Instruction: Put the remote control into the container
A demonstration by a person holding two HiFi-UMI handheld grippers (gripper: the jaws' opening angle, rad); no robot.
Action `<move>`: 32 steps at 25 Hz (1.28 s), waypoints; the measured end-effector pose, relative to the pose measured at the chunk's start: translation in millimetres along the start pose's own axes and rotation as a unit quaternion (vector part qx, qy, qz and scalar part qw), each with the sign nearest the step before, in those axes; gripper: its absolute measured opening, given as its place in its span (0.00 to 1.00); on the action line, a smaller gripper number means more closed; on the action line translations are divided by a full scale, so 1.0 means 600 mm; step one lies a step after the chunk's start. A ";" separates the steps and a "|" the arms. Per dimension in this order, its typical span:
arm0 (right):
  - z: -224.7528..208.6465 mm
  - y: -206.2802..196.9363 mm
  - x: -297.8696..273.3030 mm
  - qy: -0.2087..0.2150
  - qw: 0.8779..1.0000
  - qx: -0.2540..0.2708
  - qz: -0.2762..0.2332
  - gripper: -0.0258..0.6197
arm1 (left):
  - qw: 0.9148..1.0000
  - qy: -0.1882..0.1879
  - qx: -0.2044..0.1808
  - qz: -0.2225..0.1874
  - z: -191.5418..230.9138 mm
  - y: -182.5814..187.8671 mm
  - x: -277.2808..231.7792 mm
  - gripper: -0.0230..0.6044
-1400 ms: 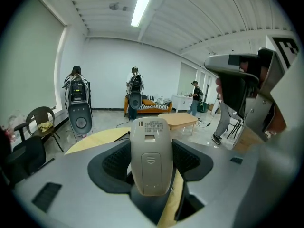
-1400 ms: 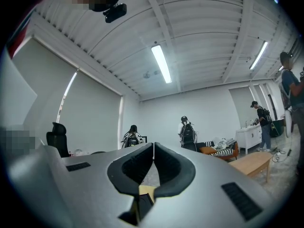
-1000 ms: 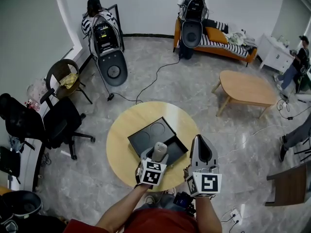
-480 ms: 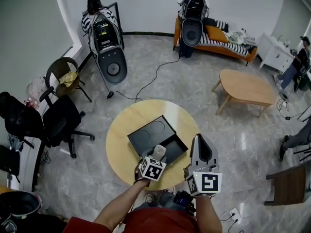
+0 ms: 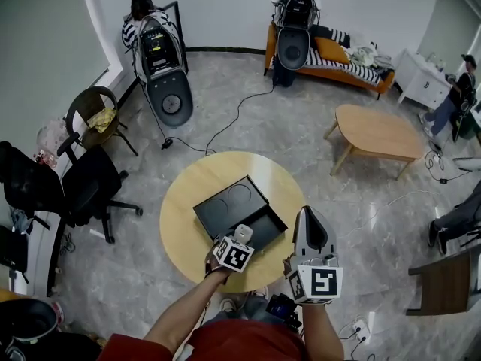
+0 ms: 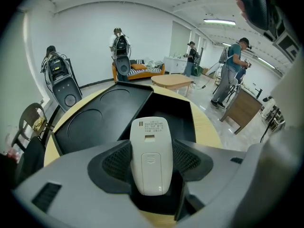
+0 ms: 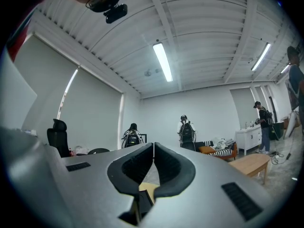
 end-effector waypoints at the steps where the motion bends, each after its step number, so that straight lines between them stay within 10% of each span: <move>1: -0.001 0.000 0.001 0.000 1.000 0.001 0.001 0.08 | 1.000 -0.002 -0.002 0.005 0.000 -0.001 -0.003 0.47; 32: -0.020 -0.012 0.010 0.001 1.000 0.006 0.011 0.08 | 0.994 -0.037 -0.061 0.085 -0.032 0.000 -0.087 0.47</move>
Point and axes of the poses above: the fingertips, and each gripper's own axes: x backward along the fingers, z to its left, y out of its top, the point moved 7 cm from there along x, backward along the fingers, and after that the axes turned 12 degrees about -z, right-handed, at the moved point
